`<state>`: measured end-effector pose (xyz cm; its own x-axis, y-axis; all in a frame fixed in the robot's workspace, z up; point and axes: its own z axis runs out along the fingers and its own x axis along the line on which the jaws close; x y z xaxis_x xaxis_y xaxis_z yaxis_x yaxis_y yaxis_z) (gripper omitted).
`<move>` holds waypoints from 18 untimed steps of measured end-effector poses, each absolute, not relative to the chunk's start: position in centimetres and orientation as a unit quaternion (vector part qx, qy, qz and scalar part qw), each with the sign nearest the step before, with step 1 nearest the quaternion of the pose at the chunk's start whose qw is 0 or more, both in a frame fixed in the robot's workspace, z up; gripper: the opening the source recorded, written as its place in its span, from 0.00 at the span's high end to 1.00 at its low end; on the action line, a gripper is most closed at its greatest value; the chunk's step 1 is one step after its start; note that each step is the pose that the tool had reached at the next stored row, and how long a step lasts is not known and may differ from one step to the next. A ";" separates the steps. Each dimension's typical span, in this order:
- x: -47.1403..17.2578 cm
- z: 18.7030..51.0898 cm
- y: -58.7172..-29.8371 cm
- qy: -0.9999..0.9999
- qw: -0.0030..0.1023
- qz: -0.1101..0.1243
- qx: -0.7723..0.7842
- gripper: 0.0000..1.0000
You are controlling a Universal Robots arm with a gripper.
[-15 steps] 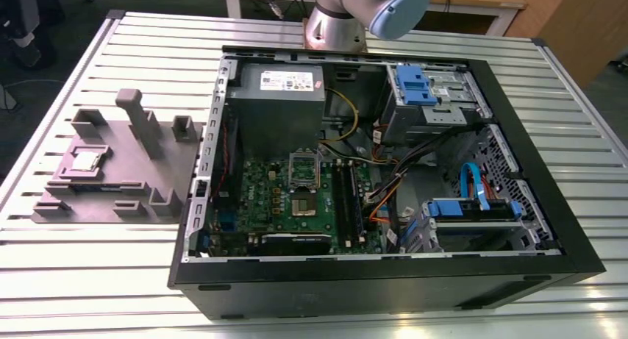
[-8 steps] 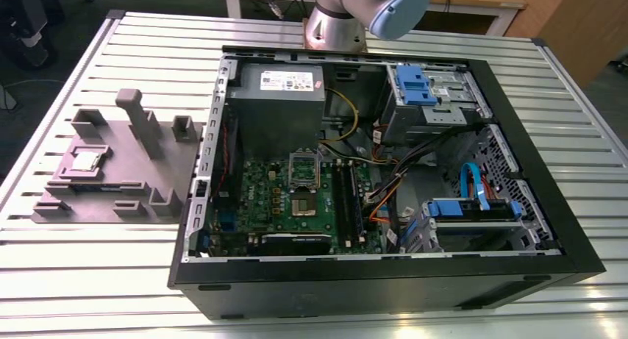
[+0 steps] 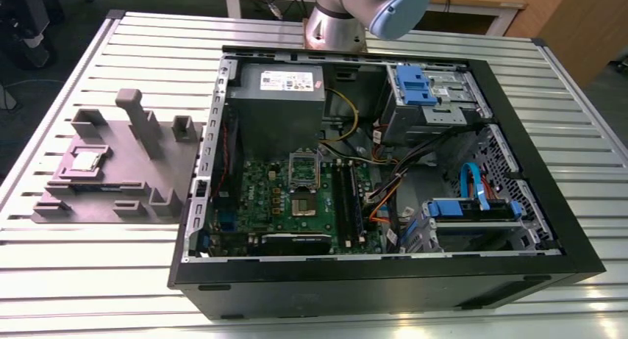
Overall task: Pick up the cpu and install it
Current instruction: 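Pick up the cpu and move it towards the insertion slot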
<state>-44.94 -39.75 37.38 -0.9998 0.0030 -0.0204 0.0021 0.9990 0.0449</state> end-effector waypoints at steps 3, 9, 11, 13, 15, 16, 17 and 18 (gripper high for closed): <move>-44.9 37.3 -39.8 1.000 0.010 0.022 0.001 0.41; -44.9 37.1 -39.8 1.000 0.010 0.022 0.001 0.41; -44.9 37.1 -39.8 1.000 0.010 0.023 0.001 0.41; -44.9 37.1 -39.8 1.000 0.010 0.023 0.001 0.41; -44.9 37.0 -39.8 1.000 0.010 0.023 0.001 0.41; -44.9 37.0 -39.8 1.000 0.010 0.022 0.001 0.41; -44.9 37.0 -39.8 1.000 0.010 0.022 0.001 0.41; -44.9 36.9 -39.8 1.000 0.010 0.022 0.001 0.41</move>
